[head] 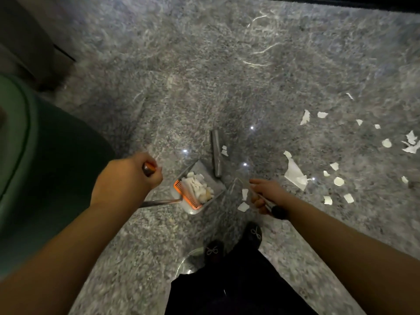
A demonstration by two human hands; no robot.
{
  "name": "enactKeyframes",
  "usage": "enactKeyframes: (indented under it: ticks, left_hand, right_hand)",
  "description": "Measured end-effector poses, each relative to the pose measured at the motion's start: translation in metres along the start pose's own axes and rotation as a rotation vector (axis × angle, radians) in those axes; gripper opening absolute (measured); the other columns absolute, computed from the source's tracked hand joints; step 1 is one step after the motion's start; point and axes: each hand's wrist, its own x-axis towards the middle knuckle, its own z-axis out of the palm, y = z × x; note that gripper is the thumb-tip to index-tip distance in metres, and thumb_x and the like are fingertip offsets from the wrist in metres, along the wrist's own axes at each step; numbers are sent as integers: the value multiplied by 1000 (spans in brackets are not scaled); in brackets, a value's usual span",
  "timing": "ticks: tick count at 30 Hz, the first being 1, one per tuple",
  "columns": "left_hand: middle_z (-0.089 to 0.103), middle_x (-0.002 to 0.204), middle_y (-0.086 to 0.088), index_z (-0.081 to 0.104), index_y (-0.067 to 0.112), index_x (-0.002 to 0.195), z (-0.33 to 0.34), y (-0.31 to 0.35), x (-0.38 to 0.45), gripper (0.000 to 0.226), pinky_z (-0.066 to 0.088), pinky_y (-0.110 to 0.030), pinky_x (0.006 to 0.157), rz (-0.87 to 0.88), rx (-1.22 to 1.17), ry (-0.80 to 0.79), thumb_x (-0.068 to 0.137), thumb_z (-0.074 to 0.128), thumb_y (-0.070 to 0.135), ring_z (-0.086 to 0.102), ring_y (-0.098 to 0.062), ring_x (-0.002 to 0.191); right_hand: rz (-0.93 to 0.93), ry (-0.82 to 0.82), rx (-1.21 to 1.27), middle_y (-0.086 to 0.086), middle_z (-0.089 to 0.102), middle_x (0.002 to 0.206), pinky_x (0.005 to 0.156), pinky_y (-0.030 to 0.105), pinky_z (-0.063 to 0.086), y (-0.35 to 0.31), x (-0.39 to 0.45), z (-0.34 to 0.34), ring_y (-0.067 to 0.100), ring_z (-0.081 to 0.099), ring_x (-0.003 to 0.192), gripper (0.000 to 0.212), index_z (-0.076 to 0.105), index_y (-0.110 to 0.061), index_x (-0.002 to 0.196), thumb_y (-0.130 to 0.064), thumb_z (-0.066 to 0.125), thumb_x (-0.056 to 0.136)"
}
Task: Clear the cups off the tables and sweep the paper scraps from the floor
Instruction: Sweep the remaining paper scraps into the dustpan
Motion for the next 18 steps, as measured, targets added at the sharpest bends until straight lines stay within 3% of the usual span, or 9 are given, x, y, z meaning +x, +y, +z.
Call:
enactKeyframes:
  ticks: [7,10,14,18]
  left_hand:
    - [67,67,2,70,25,86,8,26,21,13,56,-37,61,-74,-9,-10,79,75,36,62,-17,61]
    - [66,67,3,70,27,85,11,43,30,12,56,-36,61,-93,-9,-26,79,75,36,61,-17,61]
    - [64,66,4,70,26,88,13,68,43,13,56,-35,61,-73,1,-46,80,75,35,61,-17,61]
    - [64,65,2,69,25,87,15,94,54,13,55,-37,61,-45,9,-75,81,74,35,60,-19,61]
  right_hand:
    - [83,-26,-3,6,44,66,34,18,35,-46,30,-21,8,41,36,39,40,-21,142,-17,35,104]
    - [78,-22,39,4,43,63,32,17,34,-56,29,-43,7,39,35,33,47,-18,133,-15,32,104]
    - [99,32,167,1,43,53,31,14,32,-57,15,-82,6,38,32,21,52,-20,103,-14,31,103]
    - [72,101,279,-1,42,53,30,14,29,-47,-8,-127,5,37,32,21,51,-20,110,-12,34,100]
